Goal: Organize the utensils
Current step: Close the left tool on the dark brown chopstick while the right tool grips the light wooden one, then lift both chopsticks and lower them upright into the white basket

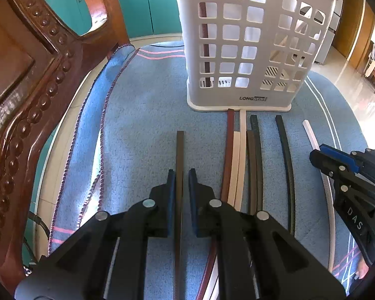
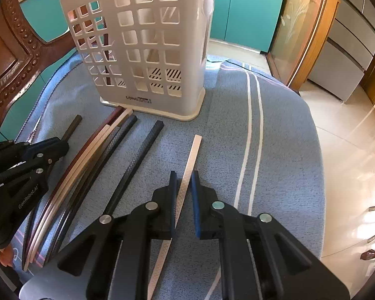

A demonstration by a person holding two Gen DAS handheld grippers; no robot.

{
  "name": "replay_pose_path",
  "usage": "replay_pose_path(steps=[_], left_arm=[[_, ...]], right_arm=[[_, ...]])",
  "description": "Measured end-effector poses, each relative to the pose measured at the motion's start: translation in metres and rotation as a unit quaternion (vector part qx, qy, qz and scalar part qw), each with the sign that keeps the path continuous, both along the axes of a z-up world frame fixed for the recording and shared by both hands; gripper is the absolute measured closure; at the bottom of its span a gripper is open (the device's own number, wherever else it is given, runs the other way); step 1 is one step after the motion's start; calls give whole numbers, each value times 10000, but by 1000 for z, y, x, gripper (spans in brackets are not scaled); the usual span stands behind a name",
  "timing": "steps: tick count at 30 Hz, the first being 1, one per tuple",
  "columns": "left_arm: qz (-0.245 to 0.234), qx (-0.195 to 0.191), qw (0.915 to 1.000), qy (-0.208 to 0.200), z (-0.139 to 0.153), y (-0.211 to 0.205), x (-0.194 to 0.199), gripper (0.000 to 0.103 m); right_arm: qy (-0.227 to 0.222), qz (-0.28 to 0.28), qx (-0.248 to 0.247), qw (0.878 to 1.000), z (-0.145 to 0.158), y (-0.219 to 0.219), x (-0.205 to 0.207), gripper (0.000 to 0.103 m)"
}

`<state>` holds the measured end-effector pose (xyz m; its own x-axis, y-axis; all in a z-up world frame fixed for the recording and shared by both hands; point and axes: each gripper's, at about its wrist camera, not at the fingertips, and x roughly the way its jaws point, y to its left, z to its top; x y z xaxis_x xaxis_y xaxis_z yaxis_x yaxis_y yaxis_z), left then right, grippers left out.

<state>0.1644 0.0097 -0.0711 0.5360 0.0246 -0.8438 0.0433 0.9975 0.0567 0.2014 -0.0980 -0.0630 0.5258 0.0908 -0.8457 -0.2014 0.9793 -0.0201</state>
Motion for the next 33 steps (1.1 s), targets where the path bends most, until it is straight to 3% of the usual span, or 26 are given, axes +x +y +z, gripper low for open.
replay_pose_path(steps=[6,13,17,20,25,29,31,33], left_arm=[[35,-100,9997,-214,9,4,-3,96],[121,-674,9887,-1335,94,25,-46,96],[128,-998,9734,-2058,152,38,-77,96],[126,-1187,9573,-2631,198,45,-90,96],[176,-1528,9304,-3326,255,52,-75,96],[417,-1831,9090,-3721,286,53,-44,96],[524,-1767,9045,-3846,290,55,-26,96],[595,-1626,9079,-3818,286,47,-6,96]], right_arm=[[-176,75,654,9977,15,-11,-6,97],[-898,403,1675,9810,96,-37,-37,97],[-1298,510,2055,9687,138,-51,-56,97],[-1647,586,2340,9564,174,-61,-66,97],[-2404,541,2387,9393,232,-66,-57,97],[-2797,469,2371,9292,259,-66,-48,97],[-2862,429,2387,9270,264,-66,-42,97],[-2935,326,2377,9254,265,-68,-37,97]])
